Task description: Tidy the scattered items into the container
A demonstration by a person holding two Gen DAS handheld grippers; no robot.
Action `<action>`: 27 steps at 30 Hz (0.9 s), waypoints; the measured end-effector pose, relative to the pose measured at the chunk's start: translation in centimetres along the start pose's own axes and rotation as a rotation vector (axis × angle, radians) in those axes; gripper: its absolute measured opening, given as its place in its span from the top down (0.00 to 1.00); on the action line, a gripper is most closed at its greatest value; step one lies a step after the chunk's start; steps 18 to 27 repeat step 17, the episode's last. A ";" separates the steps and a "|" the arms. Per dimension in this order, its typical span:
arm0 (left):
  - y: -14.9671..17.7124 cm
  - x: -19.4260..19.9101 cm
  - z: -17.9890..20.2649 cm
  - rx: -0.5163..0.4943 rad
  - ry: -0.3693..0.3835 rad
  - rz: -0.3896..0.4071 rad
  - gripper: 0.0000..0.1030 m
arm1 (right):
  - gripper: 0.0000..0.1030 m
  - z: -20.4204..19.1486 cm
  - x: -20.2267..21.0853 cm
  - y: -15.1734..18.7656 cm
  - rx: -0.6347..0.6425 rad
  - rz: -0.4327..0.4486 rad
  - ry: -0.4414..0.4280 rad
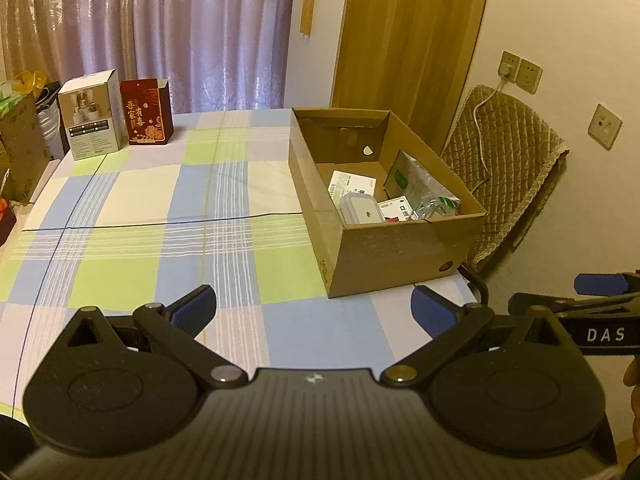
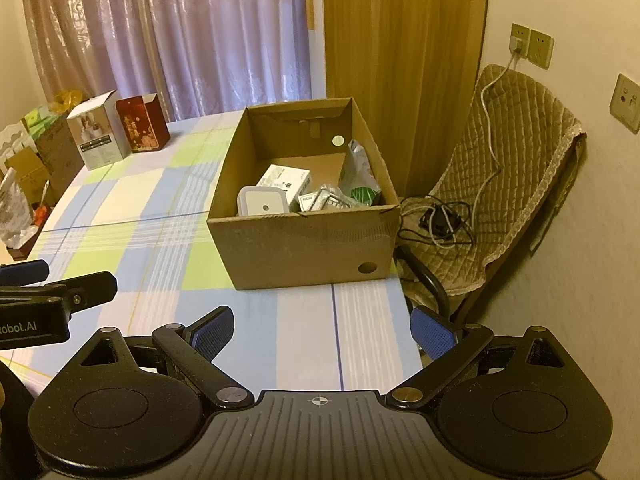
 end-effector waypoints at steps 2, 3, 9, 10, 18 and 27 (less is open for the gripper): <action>0.0 -0.1 -0.1 0.004 0.000 -0.001 0.01 | 0.03 0.0 -0.1 0.1 -0.004 -0.005 -0.001; 0.1 -0.1 -0.1 0.004 0.000 -0.003 0.01 | 0.03 0.0 -0.2 0.2 -0.005 -0.008 -0.001; 0.2 -0.5 -0.2 0.002 0.003 -0.005 0.01 | 0.03 0.2 -0.6 0.5 -0.009 -0.020 0.002; 0.2 -0.6 -0.2 0.001 0.004 -0.005 0.01 | 0.03 0.2 -0.7 0.5 -0.009 -0.020 0.003; 0.3 -0.6 -0.5 0.001 -0.004 0.015 0.01 | 0.03 0.1 -1.0 0.6 -0.007 -0.026 0.007; 0.3 -0.6 -0.5 0.001 -0.004 0.015 0.01 | 0.03 0.1 -1.0 0.6 -0.007 -0.026 0.007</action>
Point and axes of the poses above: each gripper's, at about its wrist camera, not at the fingertips, and x roughly against the way its jaws point, z to its right, y to its underside, the point moved 10 cm from there along -x, roughly the way its jaws point, and after that the axes turned 4 degrees about -y, right-handed, at the moved point
